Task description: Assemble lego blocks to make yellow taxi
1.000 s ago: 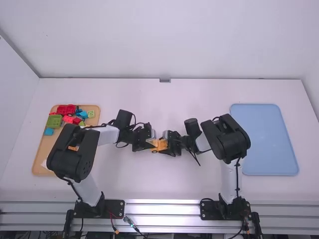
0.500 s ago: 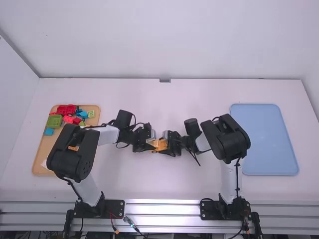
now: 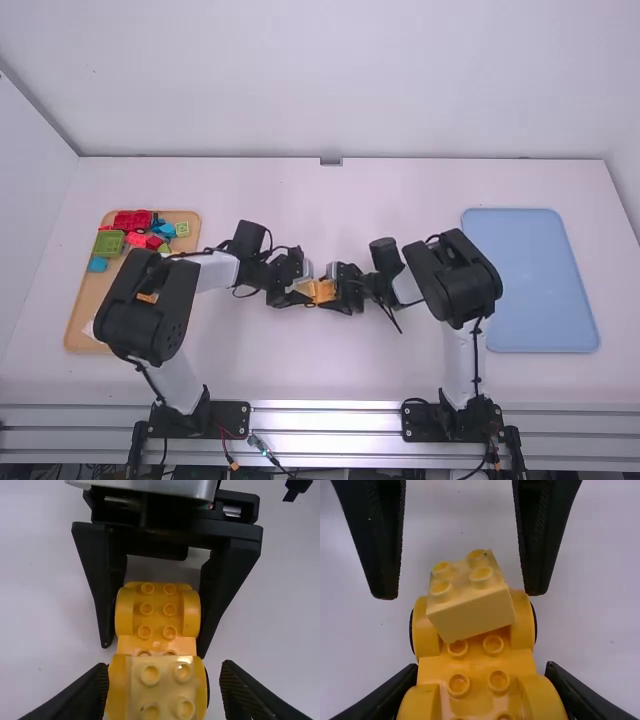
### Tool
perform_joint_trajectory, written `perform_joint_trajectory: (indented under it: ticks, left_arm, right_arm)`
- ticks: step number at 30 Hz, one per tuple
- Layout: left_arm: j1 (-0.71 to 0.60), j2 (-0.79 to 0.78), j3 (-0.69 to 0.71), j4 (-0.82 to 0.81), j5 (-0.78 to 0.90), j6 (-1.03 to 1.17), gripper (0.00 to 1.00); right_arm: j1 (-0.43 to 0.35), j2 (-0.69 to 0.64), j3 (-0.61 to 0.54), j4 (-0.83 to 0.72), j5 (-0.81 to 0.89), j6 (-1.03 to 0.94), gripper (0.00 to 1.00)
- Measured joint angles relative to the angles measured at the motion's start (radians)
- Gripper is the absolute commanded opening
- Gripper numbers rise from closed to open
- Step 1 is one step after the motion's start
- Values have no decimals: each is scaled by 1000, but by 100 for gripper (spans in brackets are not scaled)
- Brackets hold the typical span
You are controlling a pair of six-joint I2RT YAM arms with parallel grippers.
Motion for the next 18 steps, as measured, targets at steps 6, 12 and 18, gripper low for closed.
perform_joint_trajectory:
  ticks: [6, 12, 18]
  left_arm:
    - [0, 0, 72, -11, 0, 0, 62]
    - [1, 0, 127, -75, -1, -2, 14]
    - [23, 0, 196, -259, -11, 0, 2]
  right_arm:
    - [0, 0, 0, 0, 0, 0, 64]
    - [0, 0, 0, 0, 0, 0, 64]
    - [0, 0, 0, 0, 1, 0, 64]
